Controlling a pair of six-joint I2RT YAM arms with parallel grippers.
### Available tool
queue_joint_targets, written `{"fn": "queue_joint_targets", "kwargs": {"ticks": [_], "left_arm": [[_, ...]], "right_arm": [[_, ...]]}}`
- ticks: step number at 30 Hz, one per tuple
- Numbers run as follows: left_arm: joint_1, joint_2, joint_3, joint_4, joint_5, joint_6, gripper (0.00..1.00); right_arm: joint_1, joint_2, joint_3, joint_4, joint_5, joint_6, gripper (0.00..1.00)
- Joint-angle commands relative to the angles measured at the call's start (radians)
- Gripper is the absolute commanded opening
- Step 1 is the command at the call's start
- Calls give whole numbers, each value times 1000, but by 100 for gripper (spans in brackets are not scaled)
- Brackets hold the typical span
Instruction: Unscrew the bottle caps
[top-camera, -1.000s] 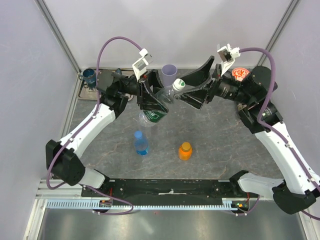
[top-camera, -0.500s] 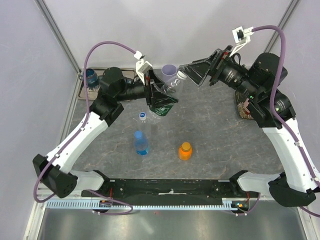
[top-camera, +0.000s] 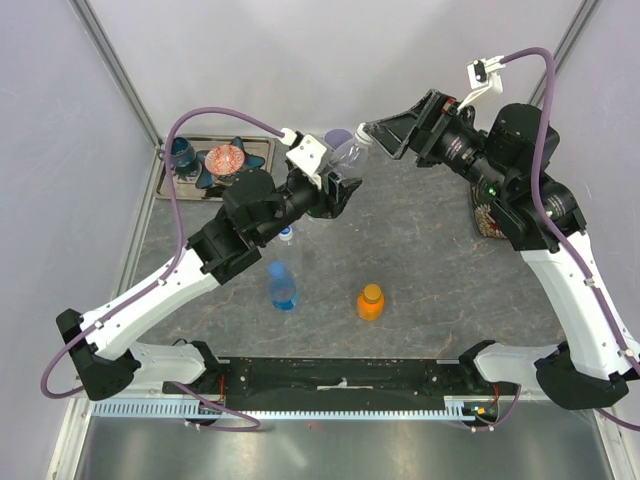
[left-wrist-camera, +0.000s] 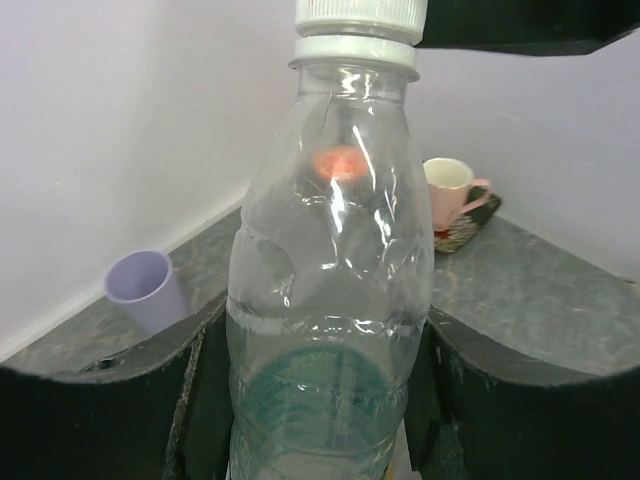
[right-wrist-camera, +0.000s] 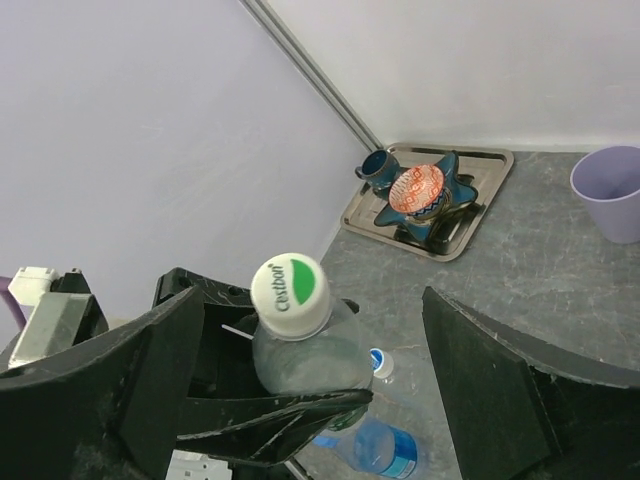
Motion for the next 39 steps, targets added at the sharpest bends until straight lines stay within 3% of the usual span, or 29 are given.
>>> {"fn": "queue_joint_targets", "kwargs": {"ticks": [1,9,19,32,38,39], "left_arm": [[-28,20,6,18,-212,116,40],[-54,43,13,18,-260,137,40],[-60,47,9,18,-262,146,40],[-62,51,7,-5,-257,143,40],[-63,50,3,-8,-254,142,40],[-65,50,3,-8,-251,142,40]], "right_arm": [[3,14,40,10,12,27,96],[10,52,28,33,11,35,89],[15,74,-6,73,19,35,66],[27,86,-26,79,15,34,59],[30,83,-40,86,14,32,38],[29,82,-43,83,12,32,28]]}}
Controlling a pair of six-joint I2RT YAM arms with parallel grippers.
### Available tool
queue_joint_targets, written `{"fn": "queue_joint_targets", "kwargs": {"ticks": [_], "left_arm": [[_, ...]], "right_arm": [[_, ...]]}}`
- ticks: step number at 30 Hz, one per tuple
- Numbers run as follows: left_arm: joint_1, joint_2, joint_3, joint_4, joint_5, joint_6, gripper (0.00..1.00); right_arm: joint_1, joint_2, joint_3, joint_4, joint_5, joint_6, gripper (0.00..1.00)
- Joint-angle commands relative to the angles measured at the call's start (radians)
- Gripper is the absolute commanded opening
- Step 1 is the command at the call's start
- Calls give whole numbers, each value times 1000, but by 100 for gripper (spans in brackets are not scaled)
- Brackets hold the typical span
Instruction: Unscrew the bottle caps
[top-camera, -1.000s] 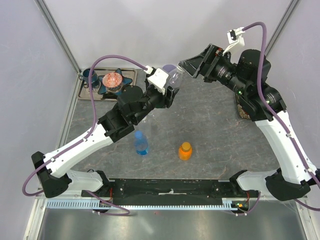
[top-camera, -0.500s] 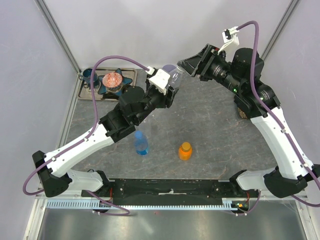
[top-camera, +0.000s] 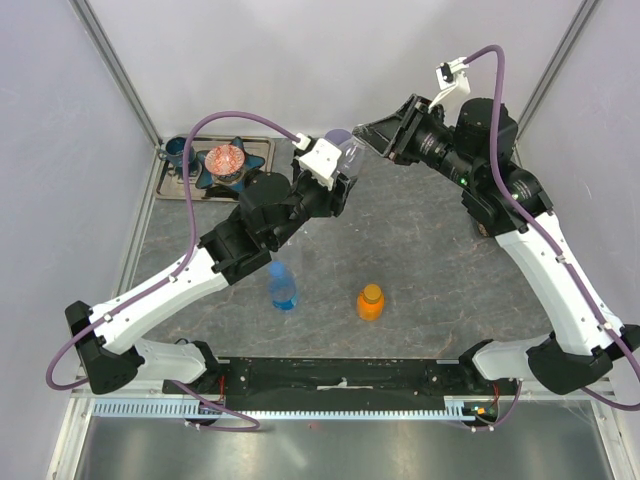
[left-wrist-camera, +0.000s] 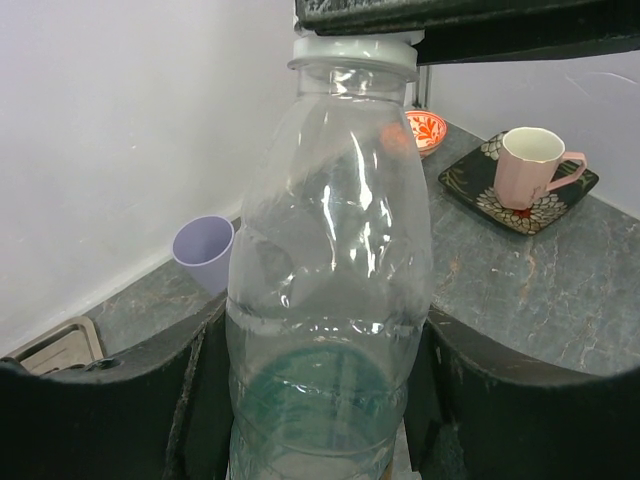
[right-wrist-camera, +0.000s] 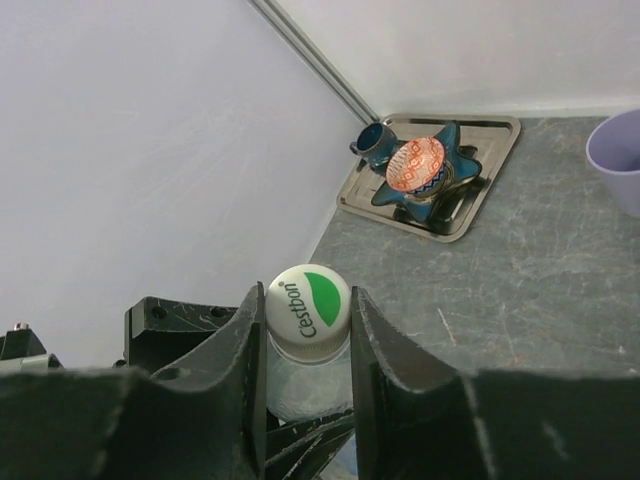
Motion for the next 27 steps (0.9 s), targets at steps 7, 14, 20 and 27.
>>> {"fn": "queue_joint_targets", "kwargs": {"ticks": [7,14,20,27], "left_arm": [[-1,-22,6,-3,121,13,39],[156,-43,44,-40,713,-216,40],[334,12,55,157,1294,-522,42],[370,98,49,501,1569,-855,44]], "right_arm": [[5,-38,-38,38,-3,-49,0],[3,-100,-38,52,-104,-185,0],[3,-130,-35,61,-268,-261,0],[3,-164,-74,127,-363,-268,0]]}}
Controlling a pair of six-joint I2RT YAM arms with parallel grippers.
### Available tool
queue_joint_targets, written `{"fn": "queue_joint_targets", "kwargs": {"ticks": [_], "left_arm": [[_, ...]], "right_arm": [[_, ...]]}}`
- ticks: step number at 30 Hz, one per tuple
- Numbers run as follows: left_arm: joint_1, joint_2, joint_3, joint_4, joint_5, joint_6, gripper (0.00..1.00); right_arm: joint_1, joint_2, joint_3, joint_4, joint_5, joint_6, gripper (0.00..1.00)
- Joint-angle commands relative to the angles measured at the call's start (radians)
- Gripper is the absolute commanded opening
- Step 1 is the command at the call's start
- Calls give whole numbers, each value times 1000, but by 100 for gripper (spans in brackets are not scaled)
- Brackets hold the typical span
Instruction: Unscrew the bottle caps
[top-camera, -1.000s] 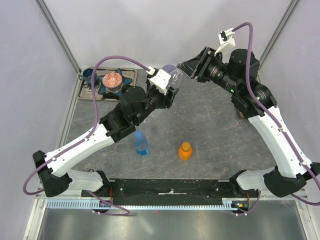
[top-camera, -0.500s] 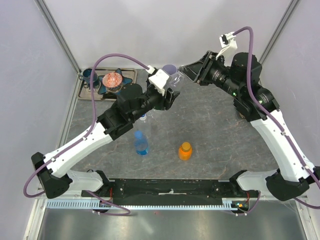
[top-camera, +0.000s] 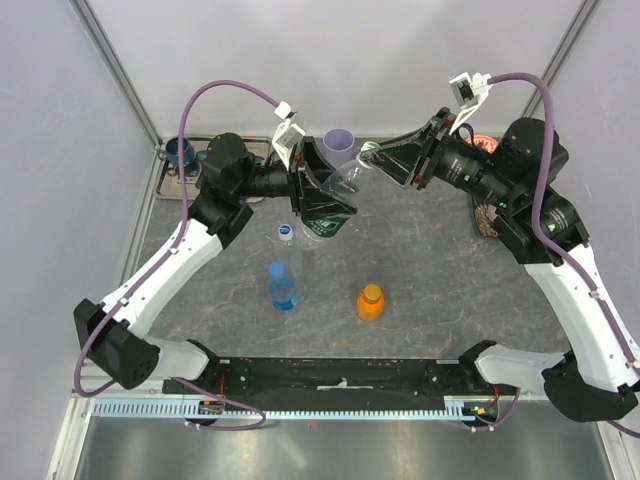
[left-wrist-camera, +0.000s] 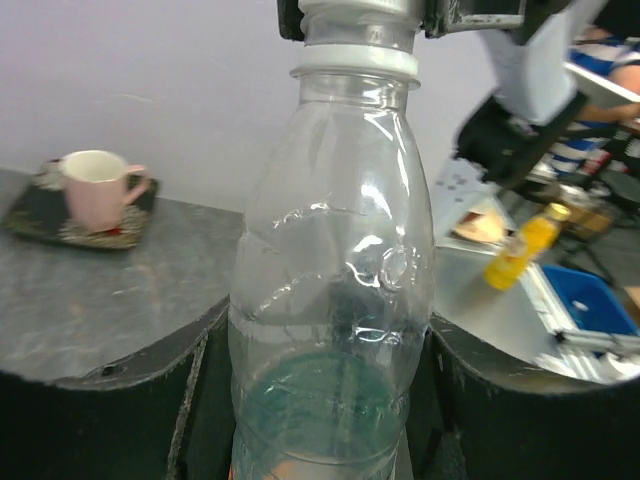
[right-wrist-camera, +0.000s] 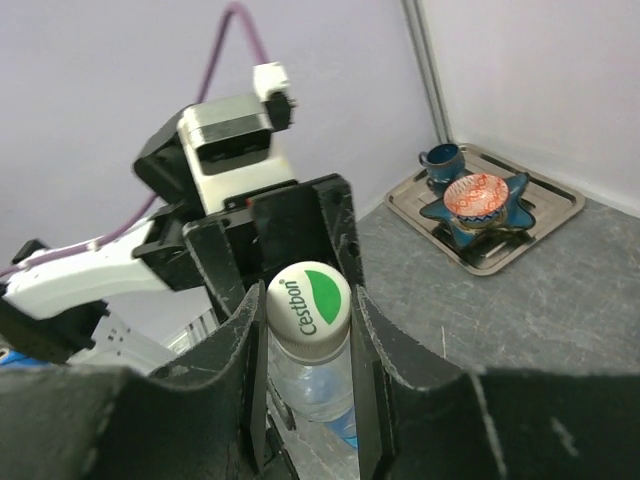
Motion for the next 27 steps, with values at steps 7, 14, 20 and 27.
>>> {"fn": "queue_joint_targets", "kwargs": {"ticks": [7,14,20,27], "left_arm": [[3,131,12,638,395,-598,45],[6,263,45,1077,420,-996,45],[12,286,56,1091,394,-1002,46],[14,231,49,806,389,-773,47]], "right_arm": [[27,-59,-77,228,-334,-9,0],[73,-101,-111,277,-471,-41,0],[72,-165,-96,268,-68,-72,0],[72,-194,-42,147,391,-79,0]]}}
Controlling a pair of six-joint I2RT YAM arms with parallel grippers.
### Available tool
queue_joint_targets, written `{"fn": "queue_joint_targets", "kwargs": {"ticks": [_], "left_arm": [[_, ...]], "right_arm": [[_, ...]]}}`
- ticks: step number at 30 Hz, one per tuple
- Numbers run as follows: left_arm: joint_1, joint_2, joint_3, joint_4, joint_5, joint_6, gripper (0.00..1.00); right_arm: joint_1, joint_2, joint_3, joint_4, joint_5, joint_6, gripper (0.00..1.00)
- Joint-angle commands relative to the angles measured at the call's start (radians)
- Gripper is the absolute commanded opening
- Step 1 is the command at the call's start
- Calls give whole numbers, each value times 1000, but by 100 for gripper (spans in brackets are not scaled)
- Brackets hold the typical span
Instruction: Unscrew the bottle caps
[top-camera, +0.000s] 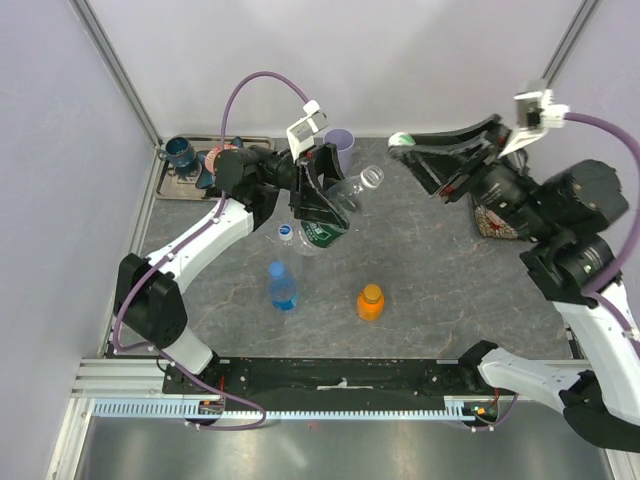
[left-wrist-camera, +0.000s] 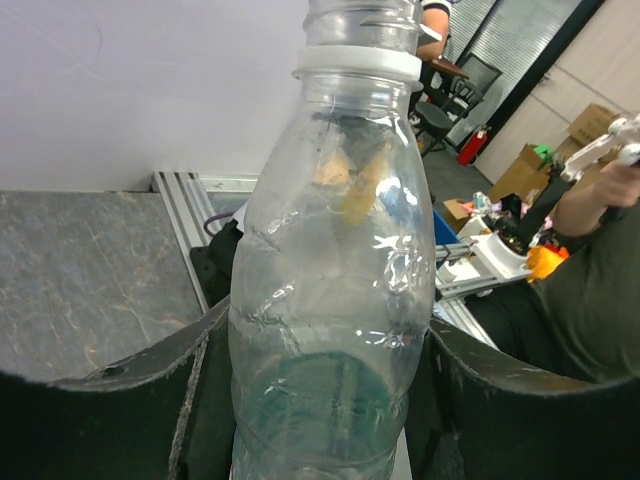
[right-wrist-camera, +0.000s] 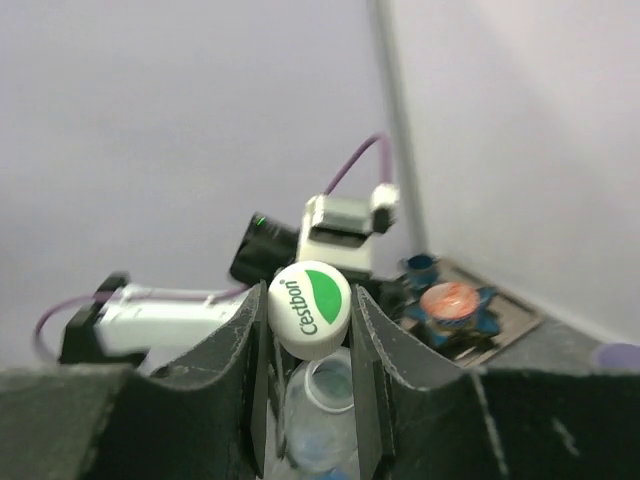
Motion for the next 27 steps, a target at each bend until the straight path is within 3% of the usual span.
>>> {"fn": "queue_joint_targets", "kwargs": {"ticks": [1,2,5,6,7,9,11,15,18,27], "left_arm": [[6,-58,14,-221,-32,162,47],[11,-72,10,-337,-49,253,47],[29,-138,-1,-506,-136,463,47],[34,-153,-1,-662,-196,530,47],[32,-190,4,-733,-225,658,47],[32,-227,7,-914,-347,768,47],[32,-285,-7,-988,-440,880,47],[29,-396,-73,-1024,-668,972,47],[29,-471,-116,-1035,-739,1015,47],[17,-600,-242,-1064,-810,1041,47]], "right_arm": [[0,-38,48,-83,428,-14,0],[0,-32,38,-129,594,-16,0],[-3,-23,-86,-245,776,-2,0],[-7,-32,-137,-251,842,3,0],[-15,-35,-238,-251,858,10,0],[-68,-19,-324,-254,802,50,0],[-111,7,-439,-253,726,90,0],[-156,131,-573,-162,593,127,0],[-158,217,-617,-107,536,125,0],[-156,414,-680,4,511,135,0]]}}
